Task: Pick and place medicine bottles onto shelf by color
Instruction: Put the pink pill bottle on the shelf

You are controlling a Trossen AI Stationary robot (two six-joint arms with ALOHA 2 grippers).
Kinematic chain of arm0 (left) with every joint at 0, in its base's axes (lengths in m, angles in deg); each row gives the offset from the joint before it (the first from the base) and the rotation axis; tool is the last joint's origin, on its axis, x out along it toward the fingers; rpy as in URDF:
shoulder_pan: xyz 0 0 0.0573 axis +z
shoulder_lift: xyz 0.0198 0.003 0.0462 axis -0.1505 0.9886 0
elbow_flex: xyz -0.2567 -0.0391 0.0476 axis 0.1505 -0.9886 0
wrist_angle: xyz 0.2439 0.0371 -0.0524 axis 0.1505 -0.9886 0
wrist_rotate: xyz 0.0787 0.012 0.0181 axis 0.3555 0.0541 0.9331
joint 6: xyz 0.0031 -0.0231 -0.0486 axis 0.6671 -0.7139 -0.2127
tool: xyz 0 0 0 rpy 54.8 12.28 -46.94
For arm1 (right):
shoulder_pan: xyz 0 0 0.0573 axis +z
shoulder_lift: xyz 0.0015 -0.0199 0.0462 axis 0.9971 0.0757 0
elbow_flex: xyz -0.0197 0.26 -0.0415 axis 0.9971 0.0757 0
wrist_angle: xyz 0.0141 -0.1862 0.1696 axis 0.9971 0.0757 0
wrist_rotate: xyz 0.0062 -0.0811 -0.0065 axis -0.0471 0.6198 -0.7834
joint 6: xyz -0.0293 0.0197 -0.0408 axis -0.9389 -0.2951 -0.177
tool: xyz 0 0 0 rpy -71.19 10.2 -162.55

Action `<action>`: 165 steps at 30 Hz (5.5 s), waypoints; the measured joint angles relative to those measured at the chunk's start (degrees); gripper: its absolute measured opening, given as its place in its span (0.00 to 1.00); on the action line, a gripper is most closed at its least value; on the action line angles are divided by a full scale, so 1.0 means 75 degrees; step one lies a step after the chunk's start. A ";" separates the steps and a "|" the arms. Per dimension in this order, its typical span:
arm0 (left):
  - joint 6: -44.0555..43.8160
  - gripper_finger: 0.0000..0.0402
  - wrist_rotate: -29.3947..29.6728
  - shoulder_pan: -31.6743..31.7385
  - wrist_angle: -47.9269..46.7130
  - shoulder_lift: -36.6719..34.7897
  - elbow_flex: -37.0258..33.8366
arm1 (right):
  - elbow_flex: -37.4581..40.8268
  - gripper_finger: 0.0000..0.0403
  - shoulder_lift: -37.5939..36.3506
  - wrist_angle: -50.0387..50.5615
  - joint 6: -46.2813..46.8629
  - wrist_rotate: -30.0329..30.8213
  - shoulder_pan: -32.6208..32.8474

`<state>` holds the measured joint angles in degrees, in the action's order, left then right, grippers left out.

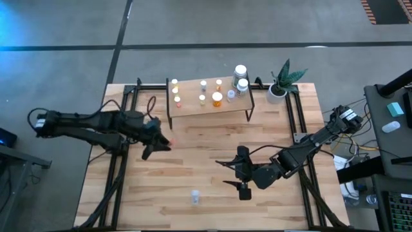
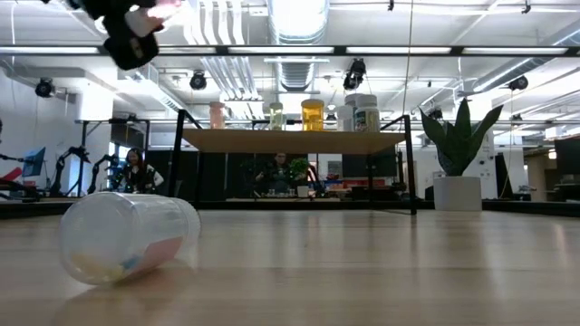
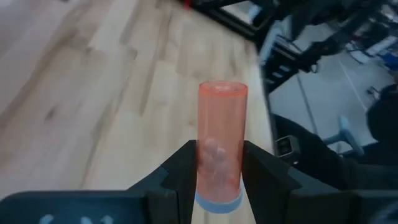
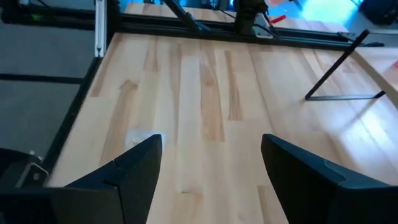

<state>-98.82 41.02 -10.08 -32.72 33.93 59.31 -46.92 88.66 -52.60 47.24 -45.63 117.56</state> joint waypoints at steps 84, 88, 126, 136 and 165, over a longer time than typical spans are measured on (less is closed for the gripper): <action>0.4024 0.25 0.1323 -0.2490 1.3088 0.5900 0.0436 | 0.1715 0.62 0.2814 -1.3540 -0.5359 -0.0837 -0.0260; 0.4054 0.25 0.1323 -0.2490 1.3216 0.5897 0.0436 | 0.1304 0.62 0.3034 -1.3475 -0.5707 -0.0369 -0.0263; 0.4058 0.25 0.1329 -0.2502 1.3254 0.5885 0.0363 | 0.0565 0.39 0.3232 -1.3150 -0.5755 0.0119 -0.0394; 0.3989 0.28 0.1323 -0.2502 1.3231 0.5871 0.0334 | 0.0565 0.39 0.3232 -1.3141 -0.5873 0.0121 -0.0394; 0.4266 0.49 0.1924 -0.2470 1.3059 0.5639 0.0106 | 0.0554 0.38 0.3214 -1.3135 -0.6121 0.0638 -0.0409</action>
<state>-66.82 55.45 -28.60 65.22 76.23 60.11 -42.76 112.77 -151.11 1.33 -40.85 114.50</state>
